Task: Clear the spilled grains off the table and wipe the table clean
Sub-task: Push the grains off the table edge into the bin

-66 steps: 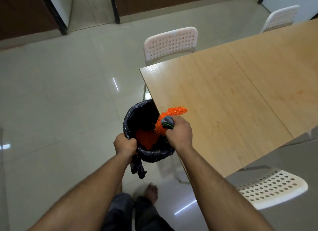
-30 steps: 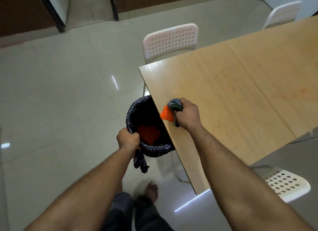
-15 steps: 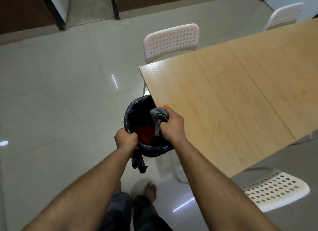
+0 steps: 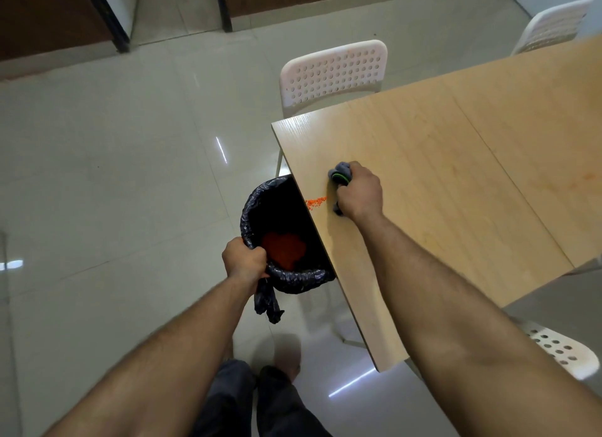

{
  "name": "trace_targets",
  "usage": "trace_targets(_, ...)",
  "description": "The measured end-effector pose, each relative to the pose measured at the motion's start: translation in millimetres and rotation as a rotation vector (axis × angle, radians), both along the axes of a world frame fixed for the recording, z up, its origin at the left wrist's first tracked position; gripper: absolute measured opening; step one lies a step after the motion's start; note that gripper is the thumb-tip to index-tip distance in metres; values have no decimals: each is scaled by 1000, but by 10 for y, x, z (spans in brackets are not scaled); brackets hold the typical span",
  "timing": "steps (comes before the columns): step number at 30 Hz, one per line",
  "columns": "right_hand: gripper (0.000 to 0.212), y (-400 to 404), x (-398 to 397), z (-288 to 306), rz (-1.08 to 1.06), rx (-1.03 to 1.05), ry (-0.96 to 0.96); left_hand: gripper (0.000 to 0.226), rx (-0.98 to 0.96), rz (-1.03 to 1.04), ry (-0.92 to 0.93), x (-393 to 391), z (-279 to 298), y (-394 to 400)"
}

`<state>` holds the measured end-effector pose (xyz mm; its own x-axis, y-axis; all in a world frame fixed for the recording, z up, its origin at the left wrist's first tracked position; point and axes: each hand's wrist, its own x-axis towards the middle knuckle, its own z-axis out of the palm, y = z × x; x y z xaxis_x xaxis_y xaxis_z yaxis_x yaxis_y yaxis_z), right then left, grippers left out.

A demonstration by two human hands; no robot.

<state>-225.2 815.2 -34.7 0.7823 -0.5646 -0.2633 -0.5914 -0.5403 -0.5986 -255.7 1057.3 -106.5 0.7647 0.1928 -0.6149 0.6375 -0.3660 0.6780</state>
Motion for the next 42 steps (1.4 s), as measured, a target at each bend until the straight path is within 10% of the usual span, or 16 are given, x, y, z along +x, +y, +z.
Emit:
trace_targets(16,56,556,-390,-62,609,62,57,14,20,-31,-42,24,4,32)
trace_targets(25,50,79,-636,99,38,164,-117,20,54,-73,-43,21,-204,173)
trace_targets(35,61,683,-1043,-145,106,46,-32,16,36,-96,-36,-119,-228,193)
trace_targets(42,43,1216,-1049,-461,-8,363,-72,14,60,-118,-18,-70,-341,392)
